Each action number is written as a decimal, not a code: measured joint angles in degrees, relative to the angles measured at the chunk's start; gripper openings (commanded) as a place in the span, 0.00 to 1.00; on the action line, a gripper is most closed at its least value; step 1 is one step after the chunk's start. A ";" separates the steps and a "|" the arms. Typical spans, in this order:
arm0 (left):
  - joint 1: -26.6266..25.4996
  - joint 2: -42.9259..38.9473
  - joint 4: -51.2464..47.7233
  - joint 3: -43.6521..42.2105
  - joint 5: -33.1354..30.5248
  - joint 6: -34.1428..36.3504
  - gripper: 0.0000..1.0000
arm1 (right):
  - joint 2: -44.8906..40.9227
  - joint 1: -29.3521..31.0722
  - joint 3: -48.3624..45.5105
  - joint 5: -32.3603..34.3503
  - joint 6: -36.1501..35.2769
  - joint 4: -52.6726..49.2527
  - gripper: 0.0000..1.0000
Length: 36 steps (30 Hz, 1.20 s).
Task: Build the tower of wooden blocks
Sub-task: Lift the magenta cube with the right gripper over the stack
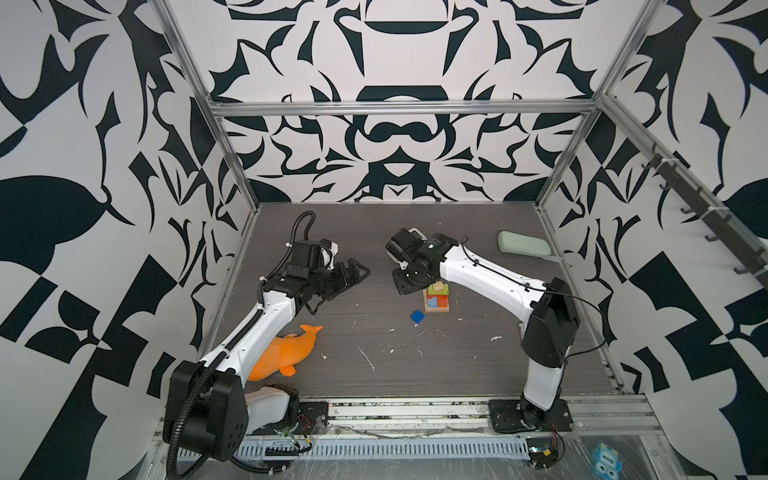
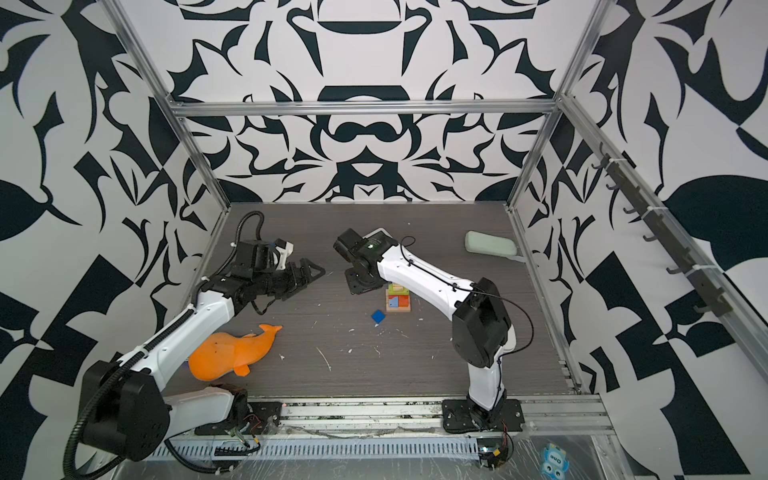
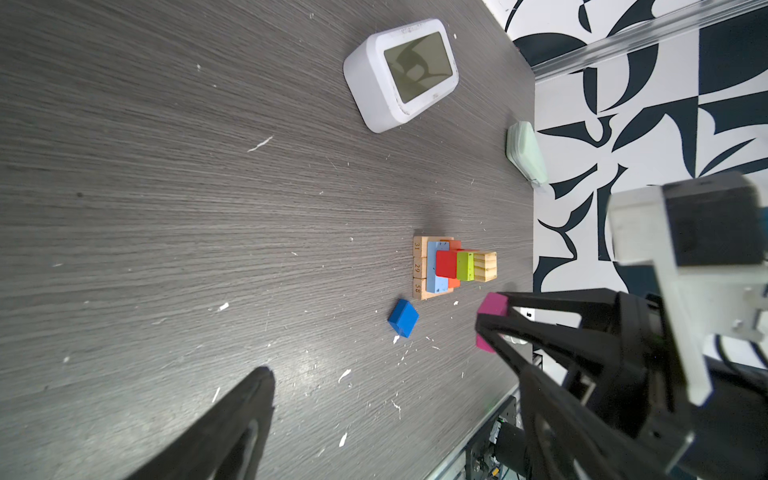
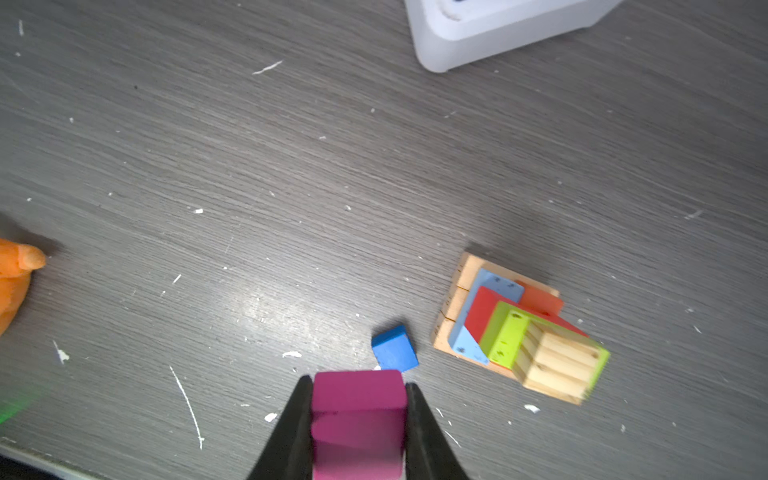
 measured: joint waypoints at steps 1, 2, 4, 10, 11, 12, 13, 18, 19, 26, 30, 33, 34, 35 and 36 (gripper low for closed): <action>-0.15 0.00 0.02 0.00 0.09 0.00 0.94 | -0.24 -0.42 0.00 0.13 0.09 -0.52 0.22; -0.39 0.00 0.07 0.00 0.13 -0.02 0.94 | -0.55 -0.92 0.00 0.26 0.22 -0.85 0.22; -0.94 0.24 0.26 0.02 0.20 0.00 0.94 | -1.40 -2.08 -0.15 0.44 0.50 -1.27 0.23; -3.21 1.75 1.11 0.17 0.26 -0.09 0.94 | -5.75 -5.60 -2.05 0.70 1.14 -1.79 0.23; -3.65 2.27 1.36 0.35 0.24 -0.15 0.94 | -6.38 -6.21 -2.54 0.72 1.18 -1.86 0.23; -4.04 2.91 1.55 0.55 0.22 -0.20 0.94 | -6.93 -6.78 -2.99 0.74 1.27 -1.84 0.23; -4.35 3.39 1.77 0.59 0.20 -0.22 0.94 | -7.23 -7.30 -3.32 0.74 1.31 -1.97 0.23; -5.42 4.57 2.25 0.59 0.17 -0.35 0.94 | -7.72 -9.46 -5.75 0.81 1.36 -1.73 0.23; -5.51 4.57 2.32 0.59 0.17 -0.39 0.94 | -7.72 -9.77 -6.27 0.79 1.36 -1.70 0.23; -5.66 4.59 3.04 0.59 0.20 -0.44 0.94 | -7.61 -10.88 -8.28 0.81 1.60 -0.92 0.24; -5.68 4.66 3.19 0.59 0.22 -0.42 0.94 | -7.17 -10.88 -9.16 0.76 1.75 0.15 0.24; -5.70 5.11 3.41 0.59 0.22 -0.42 0.94 | -6.03 -10.88 -9.29 0.68 1.75 0.68 0.24; -5.73 5.25 3.43 0.59 0.20 -0.42 0.94 | -5.60 -10.88 -9.29 0.66 1.75 0.83 0.25; -5.73 5.35 3.41 0.59 0.22 -0.42 0.94 | -5.16 -10.88 -9.31 0.63 1.75 1.01 0.25; -5.75 5.35 3.41 0.59 0.22 -0.44 0.94 | -4.76 -10.88 -9.40 0.66 1.75 1.25 0.26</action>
